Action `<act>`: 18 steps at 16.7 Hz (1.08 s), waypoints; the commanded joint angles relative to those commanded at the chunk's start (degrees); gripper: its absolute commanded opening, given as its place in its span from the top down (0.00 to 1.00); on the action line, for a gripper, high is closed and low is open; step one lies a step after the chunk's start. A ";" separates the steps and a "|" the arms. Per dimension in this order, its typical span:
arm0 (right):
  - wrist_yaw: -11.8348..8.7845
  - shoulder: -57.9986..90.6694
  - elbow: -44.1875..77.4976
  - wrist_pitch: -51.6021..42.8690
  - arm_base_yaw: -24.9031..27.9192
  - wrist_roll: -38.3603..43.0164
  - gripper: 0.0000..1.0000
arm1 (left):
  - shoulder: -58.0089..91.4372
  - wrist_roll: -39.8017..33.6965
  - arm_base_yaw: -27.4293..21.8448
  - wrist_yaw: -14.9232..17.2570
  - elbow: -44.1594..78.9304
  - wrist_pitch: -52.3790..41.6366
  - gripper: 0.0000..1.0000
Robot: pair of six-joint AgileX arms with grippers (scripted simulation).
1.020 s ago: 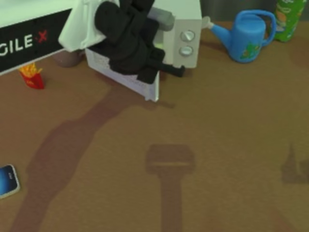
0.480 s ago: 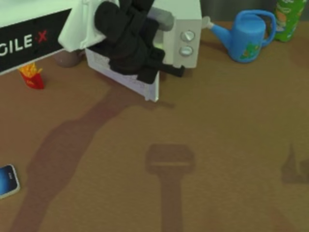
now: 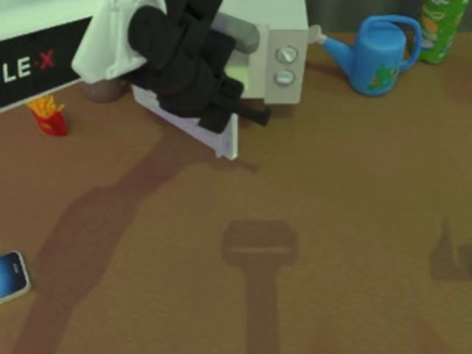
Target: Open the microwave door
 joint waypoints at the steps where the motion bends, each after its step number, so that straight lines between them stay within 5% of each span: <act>1: 0.00 0.00 0.00 0.00 0.00 0.00 0.00 | -0.67 1.25 0.42 0.66 -0.81 0.24 1.00; 18: 0.00 0.00 0.00 0.00 0.00 0.00 0.00 | -1.26 2.76 0.93 1.46 -2.03 0.31 1.00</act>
